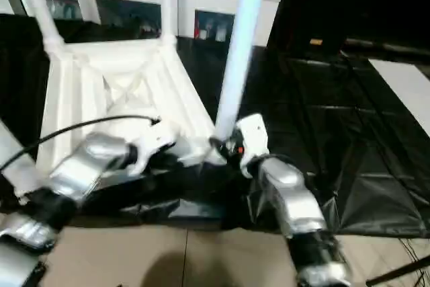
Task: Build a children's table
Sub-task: Rotate leg to tighten
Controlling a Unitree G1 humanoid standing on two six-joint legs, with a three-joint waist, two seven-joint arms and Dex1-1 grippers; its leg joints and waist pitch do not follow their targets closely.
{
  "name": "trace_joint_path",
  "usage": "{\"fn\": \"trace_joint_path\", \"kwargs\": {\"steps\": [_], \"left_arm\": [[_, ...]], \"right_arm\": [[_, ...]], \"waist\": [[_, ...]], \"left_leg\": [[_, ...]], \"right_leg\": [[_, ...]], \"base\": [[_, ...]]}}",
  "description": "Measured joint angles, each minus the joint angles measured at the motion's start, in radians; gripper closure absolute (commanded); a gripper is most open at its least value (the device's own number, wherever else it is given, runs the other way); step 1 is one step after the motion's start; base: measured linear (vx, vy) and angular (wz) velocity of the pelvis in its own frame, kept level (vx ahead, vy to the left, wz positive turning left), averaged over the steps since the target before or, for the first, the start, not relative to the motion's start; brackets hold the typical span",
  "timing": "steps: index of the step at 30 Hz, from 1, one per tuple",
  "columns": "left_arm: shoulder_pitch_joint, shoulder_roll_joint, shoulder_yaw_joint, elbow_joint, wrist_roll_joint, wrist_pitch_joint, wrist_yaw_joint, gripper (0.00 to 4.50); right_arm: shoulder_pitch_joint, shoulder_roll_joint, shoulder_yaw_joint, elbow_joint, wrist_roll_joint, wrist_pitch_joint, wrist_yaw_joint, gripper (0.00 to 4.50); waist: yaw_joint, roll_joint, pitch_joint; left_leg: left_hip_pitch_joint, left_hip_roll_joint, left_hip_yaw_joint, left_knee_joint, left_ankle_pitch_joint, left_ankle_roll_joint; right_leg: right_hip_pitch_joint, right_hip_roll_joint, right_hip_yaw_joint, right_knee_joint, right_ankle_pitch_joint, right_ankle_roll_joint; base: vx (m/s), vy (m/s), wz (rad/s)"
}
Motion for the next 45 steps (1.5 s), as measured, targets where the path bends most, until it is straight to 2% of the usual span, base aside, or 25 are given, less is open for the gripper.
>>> {"fn": "trace_joint_path", "kwargs": {"steps": [4,11,13,15,18,20,22,24,26,27,30,35,40,41,43,44,45], "left_arm": [[-0.057,-0.105,0.013,0.086,0.01,0.046,0.137,4.5],[-0.086,-0.138,0.017,0.131,0.011,0.038,0.178,4.5],[-0.085,-0.137,0.017,0.131,0.011,0.034,0.178,4.5],[-0.083,-0.123,0.017,0.13,0.011,0.023,0.174,4.5],[-0.076,-0.093,0.021,0.12,0.008,0.003,0.153,4.5],[-0.062,-0.074,0.019,0.089,0.008,0.002,0.121,4.5],[-0.027,-0.03,0.006,0.033,0.006,-0.02,0.054,4.5],[0.005,0.02,-0.009,-0.019,0.004,-0.045,-0.013,4.5],[0.044,0.075,-0.024,-0.082,-0.018,-0.065,-0.097,4.5],[0.058,0.105,-0.028,-0.104,-0.03,-0.078,-0.145,4.5],[0.091,0.156,-0.04,-0.152,-0.051,-0.098,-0.228,4.5],[0.121,0.181,-0.055,-0.206,-0.064,-0.102,-0.286,4.5],[0.134,0.2,-0.056,-0.227,-0.07,-0.102,-0.311,4.5],[0.134,0.201,-0.056,-0.228,-0.07,-0.102,-0.312,4.5],[0.134,0.203,-0.056,-0.229,-0.071,-0.102,-0.316,4.5],[0.134,0.204,-0.056,-0.23,-0.071,-0.102,-0.316,4.5],[0.135,0.205,-0.056,-0.232,-0.071,-0.101,-0.317,4.5]], "right_arm": [[-0.075,0.085,-0.086,0.078,0.005,0.005,-0.215,2.46],[-0.103,0.104,-0.115,0.1,0.008,0.003,-0.272,2.46],[-0.1,0.101,-0.116,0.096,0.007,0.007,-0.246,1.91],[-0.076,0.097,-0.114,0.057,0.023,0.019,-0.201,1.7],[-0.018,0.078,-0.083,0.018,0.032,0.061,-0.149,1.49],[0.006,0.052,-0.071,-0.009,0.048,0.095,-0.121,1.26],[0.027,-0.004,-0.057,-0.072,0.065,0.164,-0.065,1.1],[0.065,-0.087,-0.003,-0.151,0.069,0.219,0.036,0.93],[0.128,-0.225,0.07,-0.261,0.069,0.244,0.178,0.86],[0.15,-0.275,0.08,-0.295,0.067,0.248,0.241,0.79],[0.197,-0.342,0.108,-0.368,0.086,0.218,0.385,0.79],[0.207,-0.384,0.129,-0.375,0.098,0.178,0.502,0.79],[0.207,-0.385,0.129,-0.361,0.121,0.148,0.533,0.79],[0.205,-0.385,0.131,-0.357,0.12,0.141,0.533,0.94],[0.201,-0.386,0.144,-0.333,0.089,0.115,0.54,0.94],[0.201,-0.387,0.149,-0.322,0.083,0.11,0.543,1.15],[0.201,-0.386,0.154,-0.312,0.079,0.107,0.546,1.15]], "waist": [[0.005,0.0,0.0],[0.009,0.0,0.0],[0.009,0.0,0.0],[0.007,0.0,0.0],[-0.003,0.001,0.001],[0.0,0.002,0.002],[0.003,0.005,0.002],[0.008,0.006,0.003],[0.022,0.009,0.004],[0.028,0.009,0.004],[0.029,0.009,0.004],[0.028,0.009,0.004],[0.025,0.009,0.004],[0.025,0.009,0.004],[0.025,0.009,0.004],[0.025,0.009,0.004],[0.026,0.009,0.004]], "left_leg": [[-0.002,0.0,0.0,0.0,0.0,0.0],[-0.006,-0.001,0.0,0.0,0.003,0.004],[-0.006,-0.001,0.0,0.0,0.003,0.004],[-0.006,0.0,0.0,-0.001,0.003,0.004],[-0.008,0.001,0.0,-0.001,0.003,0.004],[-0.008,0.001,-0.001,-0.002,0.003,0.004],[-0.008,0.001,-0.001,-0.002,0.003,0.004],[-0.008,0.001,-0.001,-0.002,0.003,0.004],[-0.008,0.001,0.0,-0.003,0.003,0.004],[-0.007,0.001,0.0,-0.001,0.003,0.004],[-0.007,0.001,0.001,-0.001,0.003,0.004],[-0.008,0.001,0.001,-0.001,0.003,0.004],[-0.008,0.001,0.001,-0.001,0.003,0.004],[-0.009,0.001,0.001,-0.001,0.003,0.004],[-0.009,0.001,0.001,-0.001,0.003,0.004],[-0.009,0.001,0.001,-0.001,0.003,0.004],[-0.009,0.001,0.001,-0.001,0.003,0.004]], "right_leg": [[-0.001,0.0,0.0,0.0,0.004,-0.005],[-0.002,-0.001,0.0,-0.002,0.003,-0.003],[-0.002,-0.001,0.0,-0.002,0.003,-0.003],[-0.002,-0.001,-0.001,-0.001,0.003,-0.003],[-0.004,0.001,-0.001,-0.001,0.003,-0.002],[-0.006,0.0,-0.002,-0.001,0.004,-0.003],[-0.006,0.001,-0.002,-0.001,0.004,-0.003],[-0.006,0.0,-0.003,-0.001,0.004,-0.003],[-0.004,0.0,-0.002,-0.002,0.003,-0.002],[-0.003,0.0,-0.002,-0.002,0.002,-0.002],[-0.002,-0.001,-0.001,-0.002,0.002,-0.002],[-0.002,-0.001,0.0,-0.002,0.002,-0.002],[-0.003,-0.001,-0.001,-0.001,0.001,-0.001],[-0.003,-0.001,-0.001,-0.001,0.002,-0.001],[-0.003,-0.001,-0.001,-0.002,0.002,-0.001],[-0.003,-0.001,-0.001,-0.002,0.002,-0.001],[-0.003,-0.001,-0.001,-0.001,0.002,-0.001]], "base": [[0.0,0.0,0.0],[0.0,0.0,0.0],[0.0,0.0,0.0],[0.0,0.0,0.0],[0.0,0.0,0.0],[0.0,0.0,0.0],[0.0,0.0,0.0],[0.0,0.0,0.0],[0.0,0.0,0.0],[0.0,0.0,0.0],[0.0,0.0,0.0],[0.0,0.0,0.0],[0.0,0.0,0.0],[0.0,0.0,0.0],[0.0,0.0,0.0],[0.0,0.0,0.0],[0.0,0.0,0.0]]}}
